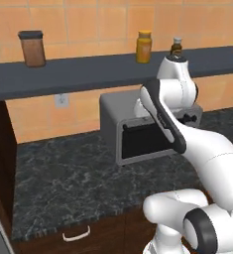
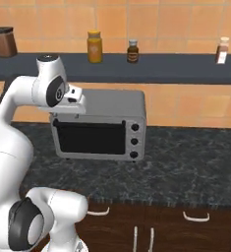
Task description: Navigate to the toaster oven.
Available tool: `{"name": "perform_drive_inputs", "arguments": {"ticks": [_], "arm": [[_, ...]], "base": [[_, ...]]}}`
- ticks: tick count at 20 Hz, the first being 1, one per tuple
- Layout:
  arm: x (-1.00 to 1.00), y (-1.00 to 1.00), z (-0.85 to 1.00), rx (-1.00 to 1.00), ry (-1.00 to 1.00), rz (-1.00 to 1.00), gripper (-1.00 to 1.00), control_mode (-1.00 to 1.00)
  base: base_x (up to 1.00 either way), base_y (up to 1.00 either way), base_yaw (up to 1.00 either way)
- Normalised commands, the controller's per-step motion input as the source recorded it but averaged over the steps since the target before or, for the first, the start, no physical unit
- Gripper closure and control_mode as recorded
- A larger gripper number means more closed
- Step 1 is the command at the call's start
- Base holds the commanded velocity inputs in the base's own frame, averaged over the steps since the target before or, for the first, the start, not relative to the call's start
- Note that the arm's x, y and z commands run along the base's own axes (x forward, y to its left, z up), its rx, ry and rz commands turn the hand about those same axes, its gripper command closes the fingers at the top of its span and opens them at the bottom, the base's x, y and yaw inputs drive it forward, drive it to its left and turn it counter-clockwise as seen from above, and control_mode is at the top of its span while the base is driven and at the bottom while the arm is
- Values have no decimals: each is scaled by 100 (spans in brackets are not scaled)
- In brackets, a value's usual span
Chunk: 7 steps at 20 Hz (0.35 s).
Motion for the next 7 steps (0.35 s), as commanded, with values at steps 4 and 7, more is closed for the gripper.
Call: {"name": "perform_drive_inputs", "arguments": {"ticks": [4, 7], "arm": [[0, 0, 0, 0, 0, 0, -100, 100], [0, 0, 0, 0, 0, 0, -100, 100]], "base": [[62, 8, -24], [80, 0, 4]]}}
